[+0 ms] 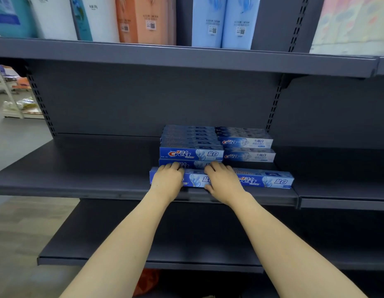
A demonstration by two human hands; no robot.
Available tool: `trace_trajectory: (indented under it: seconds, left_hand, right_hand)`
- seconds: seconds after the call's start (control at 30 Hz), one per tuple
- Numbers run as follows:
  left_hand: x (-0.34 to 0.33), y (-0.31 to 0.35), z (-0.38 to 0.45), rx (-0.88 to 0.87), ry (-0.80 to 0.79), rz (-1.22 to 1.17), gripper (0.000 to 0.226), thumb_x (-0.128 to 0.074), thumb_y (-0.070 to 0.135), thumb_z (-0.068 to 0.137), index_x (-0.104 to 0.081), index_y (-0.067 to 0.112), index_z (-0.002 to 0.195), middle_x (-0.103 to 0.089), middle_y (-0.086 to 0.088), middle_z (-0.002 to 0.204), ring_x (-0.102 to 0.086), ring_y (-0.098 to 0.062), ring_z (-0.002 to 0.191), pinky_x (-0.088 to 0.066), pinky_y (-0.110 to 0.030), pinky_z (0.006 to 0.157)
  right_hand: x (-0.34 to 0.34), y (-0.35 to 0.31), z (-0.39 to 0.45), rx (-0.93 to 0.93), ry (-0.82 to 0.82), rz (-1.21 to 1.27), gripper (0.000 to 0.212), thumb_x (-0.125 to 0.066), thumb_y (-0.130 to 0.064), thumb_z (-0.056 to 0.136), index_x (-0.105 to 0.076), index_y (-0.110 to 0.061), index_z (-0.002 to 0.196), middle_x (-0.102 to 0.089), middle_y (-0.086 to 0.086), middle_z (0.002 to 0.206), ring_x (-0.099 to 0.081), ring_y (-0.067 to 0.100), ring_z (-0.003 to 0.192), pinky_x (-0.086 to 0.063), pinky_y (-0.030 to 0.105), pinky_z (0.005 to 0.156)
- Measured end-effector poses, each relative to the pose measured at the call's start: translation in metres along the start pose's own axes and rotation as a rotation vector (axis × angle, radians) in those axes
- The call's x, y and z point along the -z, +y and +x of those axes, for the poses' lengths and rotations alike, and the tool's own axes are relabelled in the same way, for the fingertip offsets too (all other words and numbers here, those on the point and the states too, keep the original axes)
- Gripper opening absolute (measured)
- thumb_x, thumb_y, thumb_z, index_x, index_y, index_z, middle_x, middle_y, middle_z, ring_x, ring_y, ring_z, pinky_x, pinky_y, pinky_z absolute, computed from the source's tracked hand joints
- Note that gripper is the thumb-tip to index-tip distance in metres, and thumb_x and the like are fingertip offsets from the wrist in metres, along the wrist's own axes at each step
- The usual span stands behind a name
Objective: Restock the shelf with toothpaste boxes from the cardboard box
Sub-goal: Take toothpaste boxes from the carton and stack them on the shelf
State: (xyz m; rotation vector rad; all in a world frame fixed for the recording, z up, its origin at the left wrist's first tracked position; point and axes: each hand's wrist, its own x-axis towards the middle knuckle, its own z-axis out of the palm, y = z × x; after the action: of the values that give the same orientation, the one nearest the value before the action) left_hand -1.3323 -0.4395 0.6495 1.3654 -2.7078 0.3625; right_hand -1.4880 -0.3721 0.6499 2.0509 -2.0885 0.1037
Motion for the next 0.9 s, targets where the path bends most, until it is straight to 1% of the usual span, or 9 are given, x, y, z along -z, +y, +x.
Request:
trace_trajectory:
  seconds: [0.1, 0.2, 0.3, 0.47, 0.73, 0.9]
  left_hand:
    - [0.000, 0.004, -0.001, 0.028, 0.000, -0.043, 0.038, -0.051, 0.005, 0.091, -0.051, 0.011, 0.128, -0.053, -0.005, 0.128, -0.048, -0.022, 0.119, -0.042, -0.031, 0.092]
    - [-0.003, 0.008, -0.001, 0.051, 0.006, -0.059, 0.044, -0.051, 0.000, 0.089, -0.047, 0.009, 0.131, -0.052, -0.005, 0.130, -0.046, -0.021, 0.123, -0.044, -0.031, 0.091]
    - [-0.003, 0.010, 0.002, 0.061, 0.020, -0.072, 0.043, -0.050, 0.000, 0.090, -0.046, 0.008, 0.132, -0.051, -0.006, 0.131, -0.045, -0.022, 0.124, -0.045, -0.031, 0.091]
    - [-0.006, 0.010, 0.012, 0.061, 0.022, -0.098, 0.043, -0.047, 0.002, 0.093, -0.042, 0.008, 0.135, -0.047, -0.007, 0.135, -0.044, -0.022, 0.125, -0.045, -0.032, 0.091]
    - [-0.012, 0.004, 0.031, 0.070, 0.002, -0.095, 0.042, -0.046, 0.000, 0.092, -0.043, 0.008, 0.134, -0.047, -0.006, 0.133, -0.050, -0.025, 0.118, -0.049, -0.033, 0.084]
    - [-0.021, 0.001, 0.039, 0.055, 0.034, -0.101, 0.044, -0.046, 0.002, 0.093, -0.041, 0.010, 0.136, -0.047, -0.005, 0.135, -0.051, -0.025, 0.118, -0.049, -0.033, 0.084]
  right_hand:
    - [-0.002, -0.003, -0.001, -0.031, 0.031, 0.042, 0.039, -0.053, -0.019, 0.092, -0.046, -0.011, 0.129, -0.050, 0.007, 0.130, -0.046, 0.026, 0.119, -0.036, 0.033, 0.096]
    - [-0.005, -0.005, 0.001, -0.051, 0.047, 0.066, 0.035, -0.052, -0.010, 0.091, -0.051, -0.008, 0.126, -0.053, 0.009, 0.128, -0.048, 0.027, 0.118, -0.041, 0.033, 0.092]
    - [-0.007, -0.005, 0.003, -0.090, 0.056, 0.087, 0.033, -0.052, -0.006, 0.091, -0.053, -0.006, 0.124, -0.054, 0.009, 0.127, -0.048, 0.026, 0.119, -0.045, 0.034, 0.091]
    - [-0.010, -0.006, 0.009, -0.161, 0.035, 0.096, 0.036, -0.052, -0.006, 0.091, -0.050, -0.007, 0.126, -0.051, 0.008, 0.129, -0.045, 0.025, 0.122, -0.048, 0.035, 0.086]
    - [-0.014, -0.003, 0.028, -0.206, -0.001, 0.086, 0.037, -0.046, -0.006, 0.094, -0.045, -0.007, 0.130, -0.043, 0.009, 0.135, -0.040, 0.026, 0.127, -0.049, 0.036, 0.089]
    - [-0.018, -0.002, 0.036, -0.210, 0.016, 0.075, 0.037, -0.045, -0.004, 0.093, -0.046, -0.005, 0.130, -0.043, 0.011, 0.135, -0.042, 0.029, 0.125, -0.048, 0.038, 0.090]
